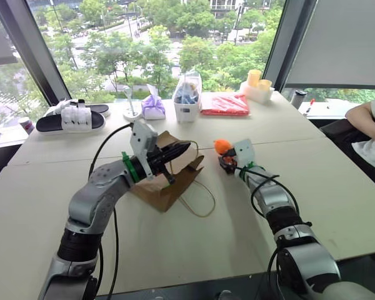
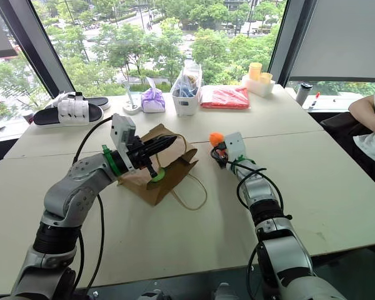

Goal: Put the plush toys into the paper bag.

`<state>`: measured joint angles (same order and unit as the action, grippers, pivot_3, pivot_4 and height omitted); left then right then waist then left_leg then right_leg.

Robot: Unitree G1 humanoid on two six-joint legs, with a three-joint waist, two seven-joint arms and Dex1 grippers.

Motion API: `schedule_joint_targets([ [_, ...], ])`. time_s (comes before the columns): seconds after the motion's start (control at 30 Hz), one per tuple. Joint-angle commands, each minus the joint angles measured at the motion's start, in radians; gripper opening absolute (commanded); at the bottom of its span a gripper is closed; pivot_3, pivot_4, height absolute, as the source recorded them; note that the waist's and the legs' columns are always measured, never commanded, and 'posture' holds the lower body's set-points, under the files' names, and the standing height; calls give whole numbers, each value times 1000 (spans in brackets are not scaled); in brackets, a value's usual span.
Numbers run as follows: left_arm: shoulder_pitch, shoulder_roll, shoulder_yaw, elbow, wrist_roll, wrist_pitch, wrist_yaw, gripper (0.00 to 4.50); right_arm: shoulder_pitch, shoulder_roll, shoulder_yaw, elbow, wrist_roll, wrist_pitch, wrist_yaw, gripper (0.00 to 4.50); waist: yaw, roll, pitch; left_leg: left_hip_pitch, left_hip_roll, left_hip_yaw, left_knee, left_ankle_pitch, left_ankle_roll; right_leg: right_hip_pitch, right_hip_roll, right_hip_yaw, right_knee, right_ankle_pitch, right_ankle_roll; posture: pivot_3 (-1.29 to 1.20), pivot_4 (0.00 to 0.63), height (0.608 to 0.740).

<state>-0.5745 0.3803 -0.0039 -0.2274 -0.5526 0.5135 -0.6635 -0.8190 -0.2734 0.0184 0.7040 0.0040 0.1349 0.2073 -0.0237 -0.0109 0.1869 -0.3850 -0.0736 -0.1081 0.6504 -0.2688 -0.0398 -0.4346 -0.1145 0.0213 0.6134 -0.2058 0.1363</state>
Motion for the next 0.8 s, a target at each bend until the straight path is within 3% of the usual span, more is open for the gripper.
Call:
schedule_joint_targets([
  [0.03, -7, -1, 10, -38, 5, -19, 6, 0, -2, 7, -18, -3, -8, -19, -27, 2200, 1, 0, 0, 0, 0, 0, 0, 0, 0, 0, 0, 0, 0, 0, 0, 0, 150, 740],
  [0.07, -6, 0, 10, -38, 5, -19, 5, 0, 6, 13, -21, -18, 11, -41, 8, 2200, 1, 0, 0, 0, 0, 0, 0, 0, 0, 0, 0, 0, 0, 0, 0, 0, 150, 740],
  [0.2, -6, 1, 10, -38, 5, -19, 5, 0, -1, 16, -18, -5, -8, -12, -11, 701, 1, 0, 0, 0, 0, 0, 0, 0, 0, 0, 0, 0, 0, 0, 0, 0, 150, 740],
  [0.6, -4, 1, 9, -36, 8, -25, 3, 0, -10, 15, -24, -17, -4, -28, 12, 701, 1, 0, 0, 0, 0, 0, 0, 0, 0, 0, 0, 0, 0, 0, 0, 0, 150, 740],
  [0.63, -3, 1, 9, -37, 8, -25, 3, 0, -6, 15, -26, -25, -1, -34, 15, 140, 1, 0, 0, 0, 0, 0, 0, 0, 0, 0, 0, 0, 0, 0, 0, 0, 150, 740],
  [0.67, -3, 0, 8, -37, 9, -26, 4, 0, -2, 14, -27, -31, 1, -38, 18, 27, 1, 0, 0, 0, 0, 0, 0, 0, 0, 0, 0, 0, 0, 0, 0, 0, 150, 740],
  [0.8, -3, -3, 7, -38, 11, -26, 5, 0, 2, 11, -24, -40, -2, -32, 29, 27, 1, 0, 0, 0, 0, 0, 0, 0, 0, 0, 0, 0, 0, 0, 0, 0, 150, 740],
])
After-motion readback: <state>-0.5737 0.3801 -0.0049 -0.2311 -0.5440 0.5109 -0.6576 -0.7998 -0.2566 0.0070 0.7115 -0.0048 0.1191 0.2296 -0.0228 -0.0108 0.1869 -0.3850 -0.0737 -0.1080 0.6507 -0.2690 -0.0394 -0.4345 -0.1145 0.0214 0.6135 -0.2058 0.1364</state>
